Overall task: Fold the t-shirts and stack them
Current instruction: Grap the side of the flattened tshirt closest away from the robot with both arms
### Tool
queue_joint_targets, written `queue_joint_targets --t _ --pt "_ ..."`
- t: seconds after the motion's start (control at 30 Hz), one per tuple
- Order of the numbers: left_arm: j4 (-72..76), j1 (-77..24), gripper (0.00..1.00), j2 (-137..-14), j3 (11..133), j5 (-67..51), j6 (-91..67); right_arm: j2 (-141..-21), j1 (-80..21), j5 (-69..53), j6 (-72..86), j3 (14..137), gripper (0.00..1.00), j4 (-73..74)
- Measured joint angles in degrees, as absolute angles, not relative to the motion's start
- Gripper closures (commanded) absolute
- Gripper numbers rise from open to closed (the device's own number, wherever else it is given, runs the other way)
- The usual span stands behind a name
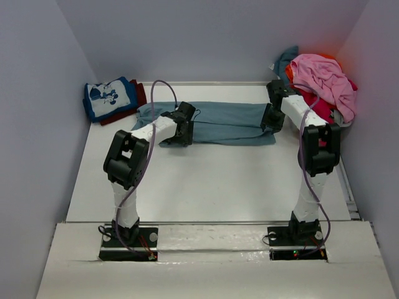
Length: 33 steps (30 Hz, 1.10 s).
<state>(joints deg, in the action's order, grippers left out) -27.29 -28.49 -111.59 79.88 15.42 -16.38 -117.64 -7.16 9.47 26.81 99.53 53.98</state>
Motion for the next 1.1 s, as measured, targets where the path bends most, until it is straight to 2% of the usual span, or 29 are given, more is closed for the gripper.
queue_joint_targets --t 0.17,0.27,0.47,0.6,0.8,0.93,1.1 --pt "-27.7 -28.4 0.18 -114.3 83.9 16.2 -15.4 -117.6 -7.2 9.5 26.8 99.5 0.54 54.0" --pt "-27.9 -28.5 0.22 -114.6 84.4 16.3 -15.2 -117.6 -7.2 9.5 26.8 99.5 0.54 54.0" --pt "-27.6 -28.5 0.37 -114.2 82.7 15.7 -15.2 -117.6 -7.2 9.5 26.8 99.5 0.54 54.0" --pt "-27.9 -28.5 0.41 -111.8 78.3 15.0 -15.3 -117.6 -7.2 9.5 26.8 99.5 0.54 54.0" --pt "-28.5 -28.5 0.43 -107.5 76.1 15.0 -15.4 -117.6 -7.2 9.5 26.8 99.5 0.54 54.0" --pt "-28.5 -28.5 0.48 -105.7 76.1 15.0 -15.5 -117.6 -7.2 9.5 26.8 99.5 0.54 54.0" --pt "-28.5 -28.5 0.47 -105.6 76.1 14.5 -15.5 -117.6 -7.2 9.5 26.8 99.5 0.54 54.0"
